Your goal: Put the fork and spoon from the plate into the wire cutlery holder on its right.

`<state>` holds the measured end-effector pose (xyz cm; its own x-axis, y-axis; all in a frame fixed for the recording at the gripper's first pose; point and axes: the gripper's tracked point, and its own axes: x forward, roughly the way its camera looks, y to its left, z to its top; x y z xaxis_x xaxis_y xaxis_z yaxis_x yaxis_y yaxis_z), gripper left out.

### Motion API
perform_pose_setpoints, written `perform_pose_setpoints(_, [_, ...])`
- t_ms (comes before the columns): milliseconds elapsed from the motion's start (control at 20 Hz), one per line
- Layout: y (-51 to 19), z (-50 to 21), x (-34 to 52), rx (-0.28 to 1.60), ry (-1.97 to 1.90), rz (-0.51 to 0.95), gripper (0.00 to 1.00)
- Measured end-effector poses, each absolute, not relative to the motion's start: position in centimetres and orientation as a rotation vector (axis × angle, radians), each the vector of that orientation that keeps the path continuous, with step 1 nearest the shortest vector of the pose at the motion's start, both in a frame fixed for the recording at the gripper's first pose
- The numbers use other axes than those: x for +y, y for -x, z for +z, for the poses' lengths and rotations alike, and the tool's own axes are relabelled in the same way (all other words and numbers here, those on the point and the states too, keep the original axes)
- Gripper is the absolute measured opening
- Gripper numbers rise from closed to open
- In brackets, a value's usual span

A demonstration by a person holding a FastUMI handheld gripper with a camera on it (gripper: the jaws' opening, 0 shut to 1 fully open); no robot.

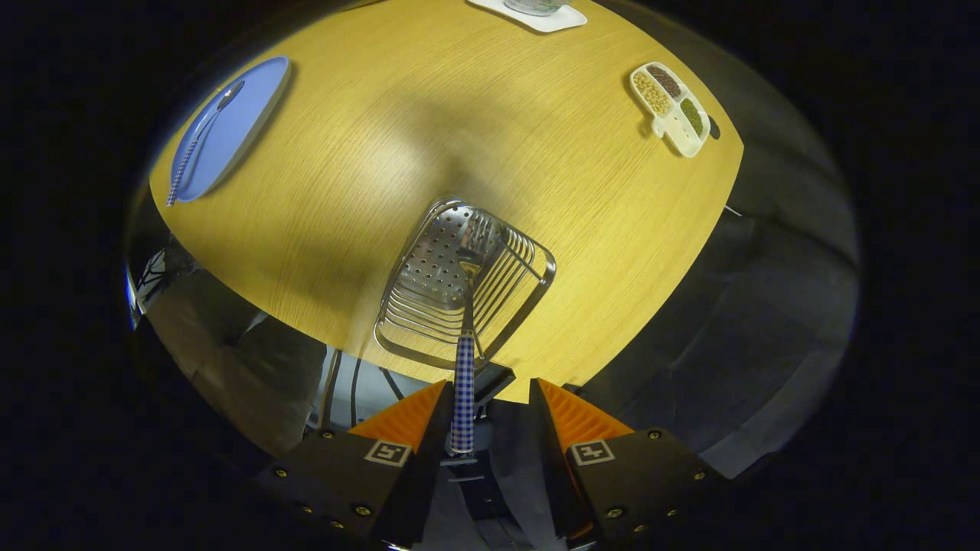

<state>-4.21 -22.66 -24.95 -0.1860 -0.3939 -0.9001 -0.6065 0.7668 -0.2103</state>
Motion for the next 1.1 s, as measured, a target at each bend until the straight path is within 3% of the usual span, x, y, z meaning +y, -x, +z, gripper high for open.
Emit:
perform_pose_setpoints(100, [3.6, -24.0, -22.4, 1.764, 0.775, 0.220, 0.74])
perform_pose_setpoints(150, [3.3, -23.6, -22.1, 1.735, 0.766, 0.216, 0.90])
perform_pose_setpoints(250, [2.8, -22.6, -21.4, 1.684, 0.734, 0.208, 0.95])
perform_pose_setpoints(1100, [3.7, -17.6, -9.2, 1.212, 0.239, 0.164, 0.96])
